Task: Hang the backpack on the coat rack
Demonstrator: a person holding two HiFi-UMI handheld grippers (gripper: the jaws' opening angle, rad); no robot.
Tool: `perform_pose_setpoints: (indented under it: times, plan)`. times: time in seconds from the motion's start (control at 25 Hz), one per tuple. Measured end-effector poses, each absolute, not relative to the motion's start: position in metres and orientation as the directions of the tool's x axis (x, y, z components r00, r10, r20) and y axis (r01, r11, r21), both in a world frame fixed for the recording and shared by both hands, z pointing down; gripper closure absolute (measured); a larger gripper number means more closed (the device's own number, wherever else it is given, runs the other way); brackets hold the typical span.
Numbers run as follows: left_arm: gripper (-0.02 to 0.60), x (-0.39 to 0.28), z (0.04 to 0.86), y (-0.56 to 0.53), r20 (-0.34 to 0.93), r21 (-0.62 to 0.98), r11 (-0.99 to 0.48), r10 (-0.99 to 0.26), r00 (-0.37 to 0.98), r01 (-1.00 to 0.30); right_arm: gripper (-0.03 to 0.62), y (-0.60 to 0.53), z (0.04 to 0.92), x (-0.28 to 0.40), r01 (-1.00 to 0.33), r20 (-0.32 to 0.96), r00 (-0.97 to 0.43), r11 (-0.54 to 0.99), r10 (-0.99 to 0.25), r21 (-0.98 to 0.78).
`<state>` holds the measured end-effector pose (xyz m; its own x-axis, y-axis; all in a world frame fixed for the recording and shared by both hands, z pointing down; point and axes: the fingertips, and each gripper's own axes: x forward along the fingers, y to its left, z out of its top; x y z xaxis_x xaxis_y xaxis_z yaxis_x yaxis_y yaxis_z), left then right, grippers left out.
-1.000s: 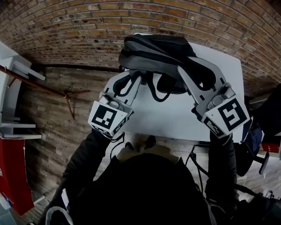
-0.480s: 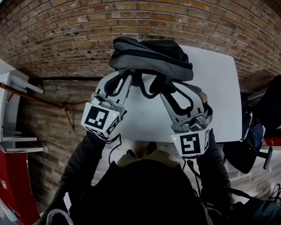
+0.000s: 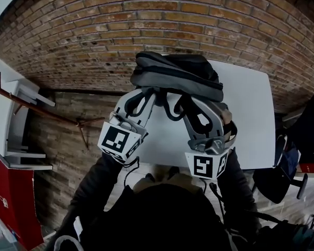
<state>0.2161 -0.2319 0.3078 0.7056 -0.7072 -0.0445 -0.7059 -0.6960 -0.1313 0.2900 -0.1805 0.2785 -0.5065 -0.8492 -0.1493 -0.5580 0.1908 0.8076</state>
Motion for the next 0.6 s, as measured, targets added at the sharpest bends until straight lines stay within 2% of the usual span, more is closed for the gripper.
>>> perform_pose_setpoints:
  times: [0.2,0.24,0.28,0.32,0.48,0.6]
  plan:
    - [0.54,0.217,0.307,-0.231,-0.044,-0.126,-0.696,-0.708,0.705,-0.707,0.484,-0.187,0.279,0.294,-0.555,-0.139,-0.498,0.192,-0.856,0.809]
    - [0.539,0.218,0.307,-0.23,-0.045,-0.125,-0.696,-0.708,0.705,-0.707,0.497,-0.187,0.278,0.296,-0.567,-0.145,-0.495,0.191,-0.857,0.801]
    - [0.54,0.219,0.307,-0.23,-0.047,-0.121,-0.697,-0.707,0.706,-0.707,0.549,-0.186,0.276,0.299,-0.588,-0.148,-0.494,0.203,-0.857,0.783]
    - [0.54,0.22,0.307,-0.229,-0.05,-0.117,-0.697,-0.707,0.705,-0.708,0.566,-0.185,0.274,0.302,-0.611,-0.141,-0.499,0.231,-0.855,0.757]
    - [0.54,0.217,0.293,-0.227,-0.088,-0.128,-0.678,-0.719,0.69,-0.723,0.571,-0.189,0.262,0.307,-0.674,-0.096,-0.539,0.36,-0.837,0.644]
    - [0.54,0.216,0.269,-0.226,-0.131,-0.146,-0.656,-0.729,0.672,-0.74,0.572,-0.197,0.237,0.312,-0.721,-0.109,-0.552,0.408,-0.827,0.56]
